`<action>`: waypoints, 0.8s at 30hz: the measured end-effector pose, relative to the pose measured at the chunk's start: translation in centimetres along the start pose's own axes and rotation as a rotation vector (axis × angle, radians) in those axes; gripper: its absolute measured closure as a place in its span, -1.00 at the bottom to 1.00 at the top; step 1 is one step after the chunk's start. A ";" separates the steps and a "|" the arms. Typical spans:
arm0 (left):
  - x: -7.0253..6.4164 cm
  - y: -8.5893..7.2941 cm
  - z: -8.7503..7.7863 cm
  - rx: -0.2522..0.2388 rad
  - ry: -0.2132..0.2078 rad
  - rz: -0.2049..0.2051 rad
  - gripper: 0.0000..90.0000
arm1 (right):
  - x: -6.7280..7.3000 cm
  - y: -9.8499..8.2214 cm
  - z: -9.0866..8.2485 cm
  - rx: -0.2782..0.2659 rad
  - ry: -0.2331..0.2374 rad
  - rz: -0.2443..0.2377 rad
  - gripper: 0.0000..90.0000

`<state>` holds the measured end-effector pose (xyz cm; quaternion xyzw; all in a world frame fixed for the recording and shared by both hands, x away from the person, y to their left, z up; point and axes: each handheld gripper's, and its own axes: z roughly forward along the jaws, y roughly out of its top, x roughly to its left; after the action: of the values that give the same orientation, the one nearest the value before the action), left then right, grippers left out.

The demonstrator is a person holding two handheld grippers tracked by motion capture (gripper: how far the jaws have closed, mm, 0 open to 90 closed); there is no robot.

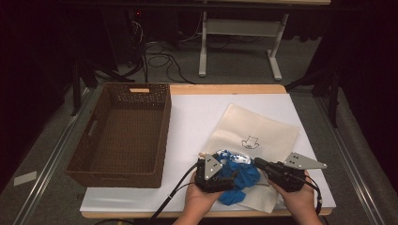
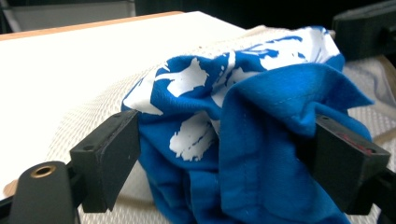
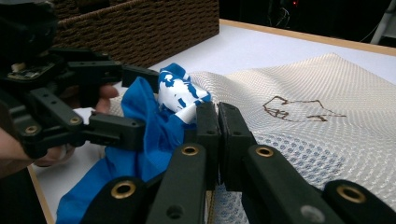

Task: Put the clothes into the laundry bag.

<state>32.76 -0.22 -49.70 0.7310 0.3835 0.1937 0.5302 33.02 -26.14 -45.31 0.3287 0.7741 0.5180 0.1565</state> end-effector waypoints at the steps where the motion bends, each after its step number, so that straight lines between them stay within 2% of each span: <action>1: 0.1 0.0 0.1 0.004 -0.008 -0.002 -0.66 | 0.0 0.0 0.0 0.001 -0.001 0.003 0.99; 3: 0.1 -0.1 0.4 0.015 -0.032 -0.013 -0.58 | -0.1 0.0 0.0 0.001 0.000 0.000 0.99; 6: -0.2 -0.3 0.5 0.015 -0.051 0.000 -0.25 | 0.0 0.0 0.1 0.000 0.000 -0.001 0.99; 10: -0.4 -0.4 0.8 0.018 -0.092 -0.015 0.27 | 0.0 0.0 0.1 0.001 0.000 0.001 0.98; 13: -0.8 -0.3 1.0 0.030 -0.109 0.005 0.53 | 0.0 0.0 0.1 -0.001 -0.002 -0.002 0.99; 18: -1.7 -0.5 1.1 0.044 -0.131 0.035 0.70 | 0.0 0.0 0.0 -0.002 -0.003 0.001 0.99; 21: -2.0 -0.6 1.4 0.054 -0.121 0.044 0.72 | 0.0 0.0 0.1 -0.002 -0.003 0.001 0.99; 24: -1.9 -0.4 1.9 0.064 -0.113 0.035 0.71 | 0.0 0.1 0.0 -0.007 -0.001 -0.004 0.99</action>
<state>32.70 -2.79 -50.50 0.7639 0.3464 0.1489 0.5237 33.03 -26.10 -45.25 0.3270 0.7728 0.5201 0.1590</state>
